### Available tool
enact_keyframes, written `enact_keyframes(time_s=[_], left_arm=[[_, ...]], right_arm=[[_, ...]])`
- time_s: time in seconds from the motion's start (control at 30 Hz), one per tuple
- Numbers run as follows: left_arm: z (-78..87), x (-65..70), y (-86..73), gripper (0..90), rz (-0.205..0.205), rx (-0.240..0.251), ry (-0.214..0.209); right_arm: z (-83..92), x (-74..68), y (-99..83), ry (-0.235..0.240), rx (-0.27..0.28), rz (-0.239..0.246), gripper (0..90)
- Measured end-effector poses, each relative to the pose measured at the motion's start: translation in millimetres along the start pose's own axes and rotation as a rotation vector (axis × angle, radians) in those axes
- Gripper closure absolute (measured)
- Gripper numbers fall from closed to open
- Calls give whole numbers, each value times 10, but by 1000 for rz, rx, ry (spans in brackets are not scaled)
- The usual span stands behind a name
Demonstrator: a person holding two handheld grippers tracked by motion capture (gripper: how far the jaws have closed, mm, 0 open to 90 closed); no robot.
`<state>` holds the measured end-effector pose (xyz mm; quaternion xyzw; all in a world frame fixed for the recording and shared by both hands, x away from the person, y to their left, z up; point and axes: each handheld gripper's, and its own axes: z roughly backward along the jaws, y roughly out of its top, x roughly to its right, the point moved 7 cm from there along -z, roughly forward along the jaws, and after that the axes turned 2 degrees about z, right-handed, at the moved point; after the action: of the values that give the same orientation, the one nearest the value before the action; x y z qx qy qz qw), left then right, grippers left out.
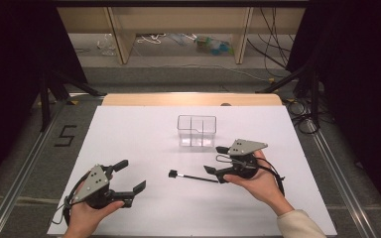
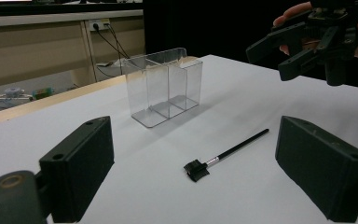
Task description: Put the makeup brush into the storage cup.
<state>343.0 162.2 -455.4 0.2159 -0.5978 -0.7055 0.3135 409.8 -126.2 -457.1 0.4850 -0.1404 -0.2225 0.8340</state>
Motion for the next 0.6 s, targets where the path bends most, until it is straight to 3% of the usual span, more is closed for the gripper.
enact_keyframes(time_s=[0.1, 0.5, 0.6], left_arm=[[-3, -4, -5, 114, -4, -4, -3], [-4, 8, -8, 114, 1, -7, -3], [-8, 11, -9, 114, -4, -8, -8]], right_arm=[[-63, -22, -11, 22, -39, 12, 242], [-275, -21, 6, 35, -133, 45, 280], [-308, -27, -21, 40, -177, 42, 289]])
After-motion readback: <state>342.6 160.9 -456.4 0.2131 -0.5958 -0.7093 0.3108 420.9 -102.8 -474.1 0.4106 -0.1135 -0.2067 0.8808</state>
